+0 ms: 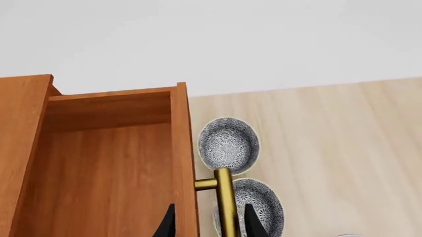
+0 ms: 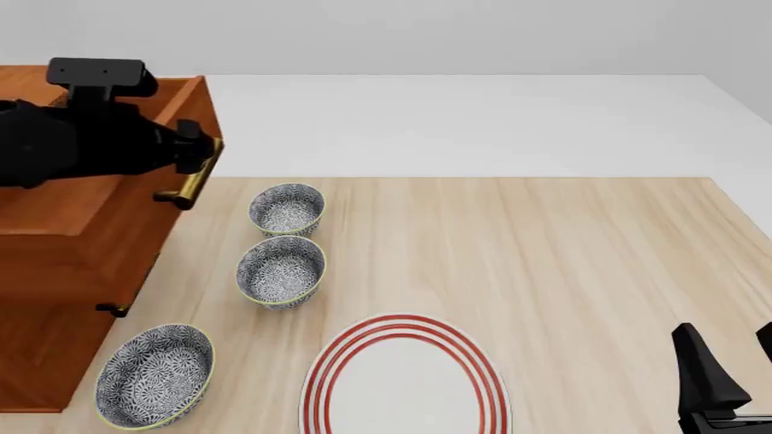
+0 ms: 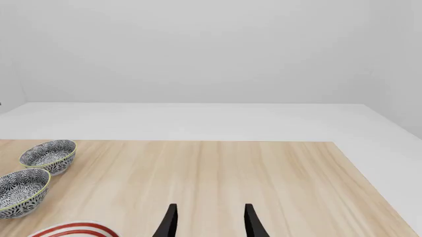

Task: Open the top drawer of the cabinet.

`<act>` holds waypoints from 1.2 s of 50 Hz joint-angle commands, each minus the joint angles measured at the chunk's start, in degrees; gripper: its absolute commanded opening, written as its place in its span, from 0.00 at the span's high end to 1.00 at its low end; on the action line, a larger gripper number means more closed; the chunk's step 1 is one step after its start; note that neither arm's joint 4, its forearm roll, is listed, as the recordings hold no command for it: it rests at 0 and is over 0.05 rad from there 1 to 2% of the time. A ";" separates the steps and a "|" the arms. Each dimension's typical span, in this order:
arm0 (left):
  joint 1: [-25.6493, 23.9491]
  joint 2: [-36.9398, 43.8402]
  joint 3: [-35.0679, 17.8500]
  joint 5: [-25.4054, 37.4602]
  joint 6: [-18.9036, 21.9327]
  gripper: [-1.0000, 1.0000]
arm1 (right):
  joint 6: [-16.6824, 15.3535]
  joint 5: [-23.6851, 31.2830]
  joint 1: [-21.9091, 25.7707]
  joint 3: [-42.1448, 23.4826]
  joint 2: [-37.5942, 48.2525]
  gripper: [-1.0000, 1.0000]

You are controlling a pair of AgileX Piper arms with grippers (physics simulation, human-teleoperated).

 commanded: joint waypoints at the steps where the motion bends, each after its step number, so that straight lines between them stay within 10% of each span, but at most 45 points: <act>1: -1.55 11.12 7.34 -0.85 -1.37 0.00 | 0.01 -0.02 -0.01 0.00 0.00 0.00; 60: -5.12 17.99 2.46 1.57 -1.40 0.00 | -0.01 0.01 0.00 0.00 0.00 0.00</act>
